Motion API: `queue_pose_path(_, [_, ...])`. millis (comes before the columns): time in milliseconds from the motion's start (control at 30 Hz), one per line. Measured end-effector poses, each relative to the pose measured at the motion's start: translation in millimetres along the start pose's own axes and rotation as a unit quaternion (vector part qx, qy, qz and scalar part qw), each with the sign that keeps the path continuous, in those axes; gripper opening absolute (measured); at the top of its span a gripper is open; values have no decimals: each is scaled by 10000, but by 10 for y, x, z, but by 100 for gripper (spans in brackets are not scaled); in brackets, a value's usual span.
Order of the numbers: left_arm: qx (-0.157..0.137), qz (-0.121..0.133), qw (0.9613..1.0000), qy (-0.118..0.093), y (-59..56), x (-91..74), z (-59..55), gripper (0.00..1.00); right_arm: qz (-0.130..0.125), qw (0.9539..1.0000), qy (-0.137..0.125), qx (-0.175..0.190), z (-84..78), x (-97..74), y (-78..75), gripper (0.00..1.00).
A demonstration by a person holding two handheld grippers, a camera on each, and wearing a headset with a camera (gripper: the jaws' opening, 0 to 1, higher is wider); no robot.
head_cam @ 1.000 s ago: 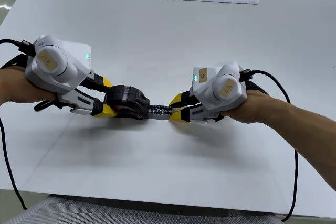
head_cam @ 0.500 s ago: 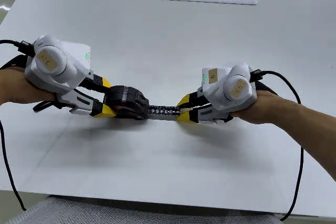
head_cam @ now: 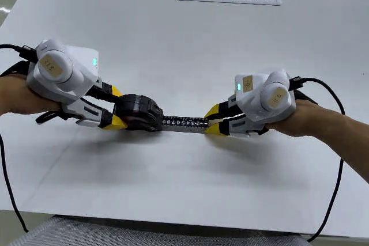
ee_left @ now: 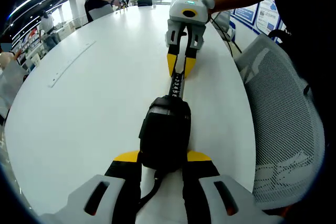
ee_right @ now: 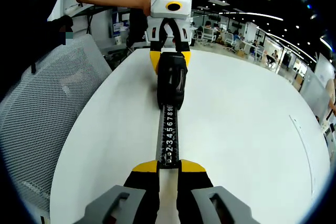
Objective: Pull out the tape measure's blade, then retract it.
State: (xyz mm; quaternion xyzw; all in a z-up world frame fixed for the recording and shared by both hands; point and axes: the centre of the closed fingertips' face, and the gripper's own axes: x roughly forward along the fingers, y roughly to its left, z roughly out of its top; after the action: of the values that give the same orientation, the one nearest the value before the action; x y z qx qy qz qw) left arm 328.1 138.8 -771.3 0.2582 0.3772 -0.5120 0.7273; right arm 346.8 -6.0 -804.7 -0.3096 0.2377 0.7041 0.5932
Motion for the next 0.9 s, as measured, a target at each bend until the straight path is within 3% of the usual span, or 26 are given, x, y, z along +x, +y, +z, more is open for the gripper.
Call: queue_pose_path(900, [14,-6,10000,39,11,2,-11,24,-51,9998,123,113,-268,-287,51,8])
